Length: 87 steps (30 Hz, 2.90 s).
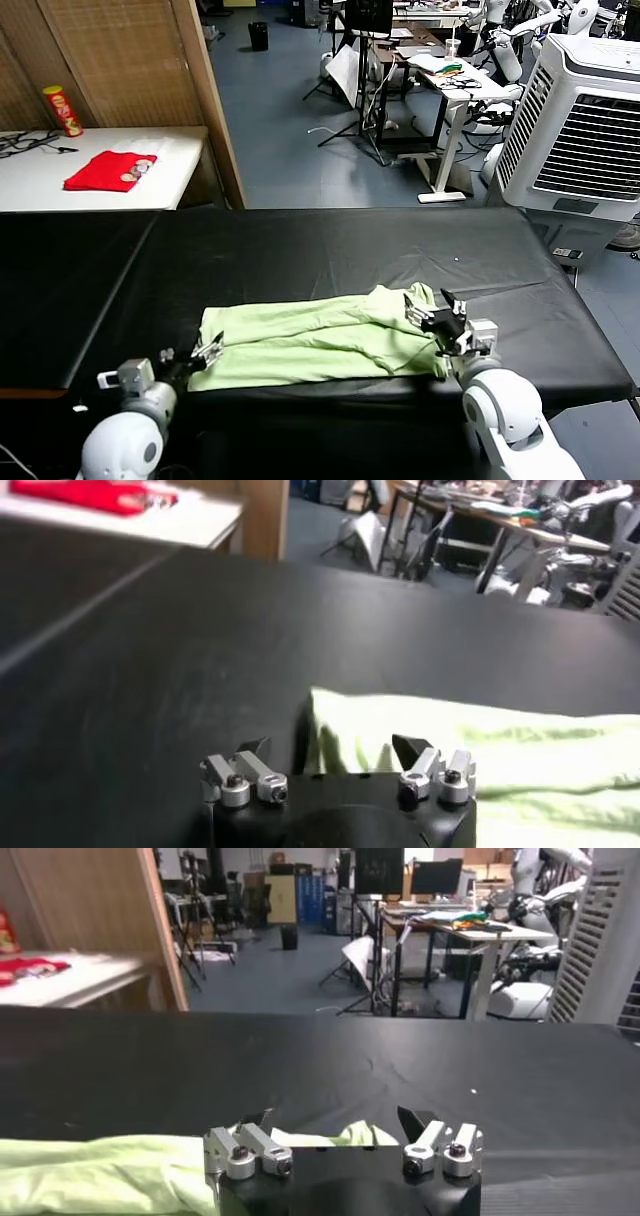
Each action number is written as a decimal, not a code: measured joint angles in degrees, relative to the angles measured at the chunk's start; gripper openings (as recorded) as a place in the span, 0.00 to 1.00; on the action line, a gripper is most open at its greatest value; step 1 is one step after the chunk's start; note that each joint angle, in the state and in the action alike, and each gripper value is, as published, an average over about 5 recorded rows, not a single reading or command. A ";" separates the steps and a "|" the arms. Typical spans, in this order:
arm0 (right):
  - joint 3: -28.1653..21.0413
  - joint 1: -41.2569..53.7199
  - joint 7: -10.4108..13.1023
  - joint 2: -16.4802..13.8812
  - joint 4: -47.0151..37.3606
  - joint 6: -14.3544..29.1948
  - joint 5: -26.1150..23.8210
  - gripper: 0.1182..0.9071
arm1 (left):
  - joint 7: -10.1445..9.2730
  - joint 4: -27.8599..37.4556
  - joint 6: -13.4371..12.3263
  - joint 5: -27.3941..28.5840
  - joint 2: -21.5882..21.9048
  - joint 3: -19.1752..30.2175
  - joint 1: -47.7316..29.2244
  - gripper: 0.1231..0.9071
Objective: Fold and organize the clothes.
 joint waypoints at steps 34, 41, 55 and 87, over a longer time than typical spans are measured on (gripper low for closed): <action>1.88 -4.63 0.02 2.38 4.88 1.17 -2.72 0.86 | 1.79 2.64 -7.40 23.54 14.58 -5.80 0.25 0.05; 1.53 -6.71 0.00 4.64 5.68 1.25 -6.20 0.86 | -2.60 -4.65 0.16 11.97 11.35 0.03 -1.96 0.05; 4.27 -11.01 -0.19 7.47 5.29 2.07 -10.48 0.86 | -6.45 -4.63 5.24 -4.64 -0.85 20.22 -12.83 0.05; -10.81 1.82 -8.56 4.67 -3.78 5.49 -13.71 0.86 | 0.99 -1.45 -7.66 12.57 -5.53 17.05 -10.09 0.86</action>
